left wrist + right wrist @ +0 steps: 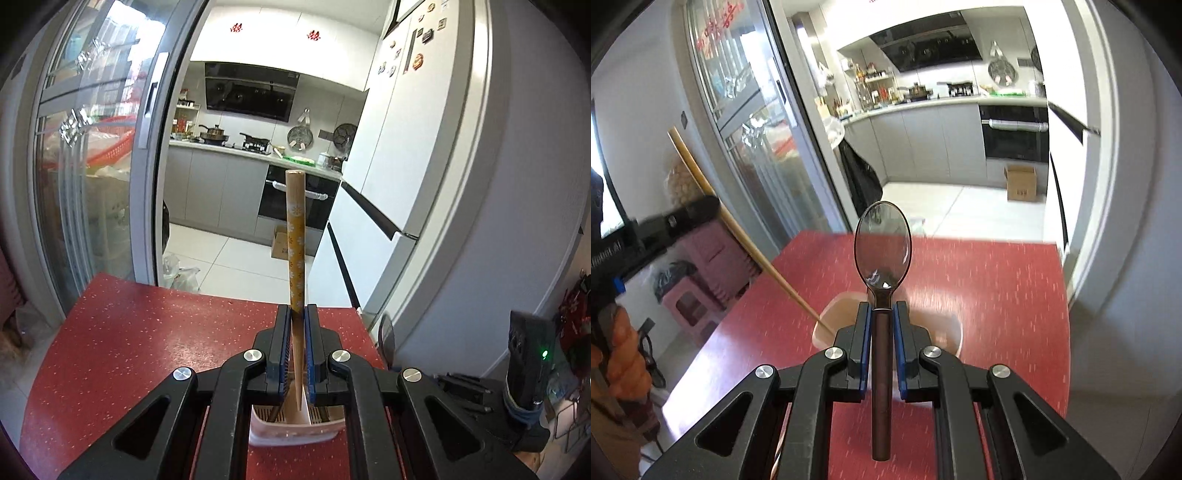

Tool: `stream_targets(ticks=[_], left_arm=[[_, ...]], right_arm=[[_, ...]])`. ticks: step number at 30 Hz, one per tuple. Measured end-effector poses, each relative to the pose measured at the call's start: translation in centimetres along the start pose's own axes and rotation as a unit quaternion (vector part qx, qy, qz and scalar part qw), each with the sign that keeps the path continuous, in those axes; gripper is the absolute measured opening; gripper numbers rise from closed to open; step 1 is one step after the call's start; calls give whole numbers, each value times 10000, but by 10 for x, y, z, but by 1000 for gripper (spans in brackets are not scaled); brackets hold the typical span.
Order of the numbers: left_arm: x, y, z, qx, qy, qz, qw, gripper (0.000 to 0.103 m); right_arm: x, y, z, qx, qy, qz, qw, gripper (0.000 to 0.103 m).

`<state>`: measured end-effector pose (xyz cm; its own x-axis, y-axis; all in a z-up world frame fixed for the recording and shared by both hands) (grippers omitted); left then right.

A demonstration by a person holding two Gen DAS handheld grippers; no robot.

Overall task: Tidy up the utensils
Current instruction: 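Carry the chopstick and spoon to the holder and lower them in, then open both tools to release the chopstick and spoon into the holder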

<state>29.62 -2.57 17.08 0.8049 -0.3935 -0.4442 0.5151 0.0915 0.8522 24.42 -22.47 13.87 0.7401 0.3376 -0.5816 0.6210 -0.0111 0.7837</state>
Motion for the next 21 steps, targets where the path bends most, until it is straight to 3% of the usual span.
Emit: stream_targets(ticks=[10, 21], left_arm=[[61, -23, 0, 226, 186, -289, 9992, 36], [99, -63, -8, 270, 286, -636, 9972, 36]], right_arm=[[52, 26, 1, -343, -78, 610, 9975, 13], [94, -21, 2, -904, -579, 677, 9919, 13]])
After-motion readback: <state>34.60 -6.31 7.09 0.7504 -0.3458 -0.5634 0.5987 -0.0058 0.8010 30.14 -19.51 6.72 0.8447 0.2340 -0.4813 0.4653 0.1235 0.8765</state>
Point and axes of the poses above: each gripper's, at about its wrist camera, not at the fingertips, and x roughly the way its jaws point, z to its right, y to its top, the point moved 3 cm from there along x, roughly the way its jaws point
